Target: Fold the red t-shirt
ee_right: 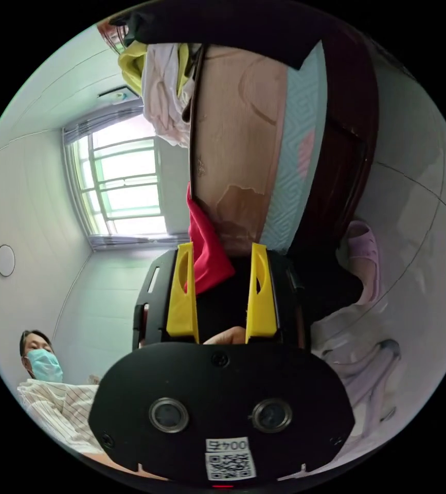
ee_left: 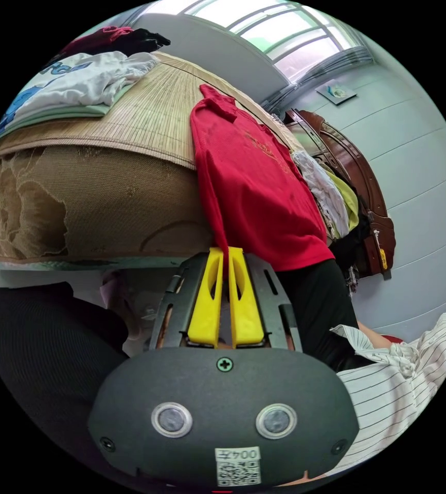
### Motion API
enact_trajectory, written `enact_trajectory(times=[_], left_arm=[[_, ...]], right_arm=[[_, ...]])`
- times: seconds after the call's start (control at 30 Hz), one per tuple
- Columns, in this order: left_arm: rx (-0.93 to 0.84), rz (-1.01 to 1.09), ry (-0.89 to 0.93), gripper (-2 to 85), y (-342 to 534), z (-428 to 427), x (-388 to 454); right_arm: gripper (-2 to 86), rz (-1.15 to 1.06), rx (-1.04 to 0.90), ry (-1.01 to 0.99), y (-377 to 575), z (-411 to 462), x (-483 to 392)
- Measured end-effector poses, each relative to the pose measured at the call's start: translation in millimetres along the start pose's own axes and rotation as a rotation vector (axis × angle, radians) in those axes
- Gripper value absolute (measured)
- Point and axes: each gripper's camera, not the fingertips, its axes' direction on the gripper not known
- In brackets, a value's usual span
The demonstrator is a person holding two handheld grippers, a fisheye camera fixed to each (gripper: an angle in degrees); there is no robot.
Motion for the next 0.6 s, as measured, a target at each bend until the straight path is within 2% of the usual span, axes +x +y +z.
enact_trajectory(times=[0.2, 0.33, 0.37, 0.6], left_arm=[[-0.009, 0.022, -0.018, 2.4, -1.4, -18.7, 6.3], [-0.005, 0.024, -0.027, 2.5, -4.3, -30.2, 7.6], [-0.003, 0.029, -0.035, 2.5, -5.8, -33.9, 8.4], [-0.009, 0.021, -0.033, 2.4, -23.2, -64.3, 7.9]], right_arm=[[15.5, -0.085, -0.141, -0.095, -10.8, 22.2, 9.7], [6.1, -0.130, -0.195, -0.096, -9.4, 25.5, 9.7], [2.9, -0.149, -0.189, -0.081, -7.4, 23.4, 7.2], [0.7, -0.193, -0.060, -0.054, 2.1, -4.4, -16.0]])
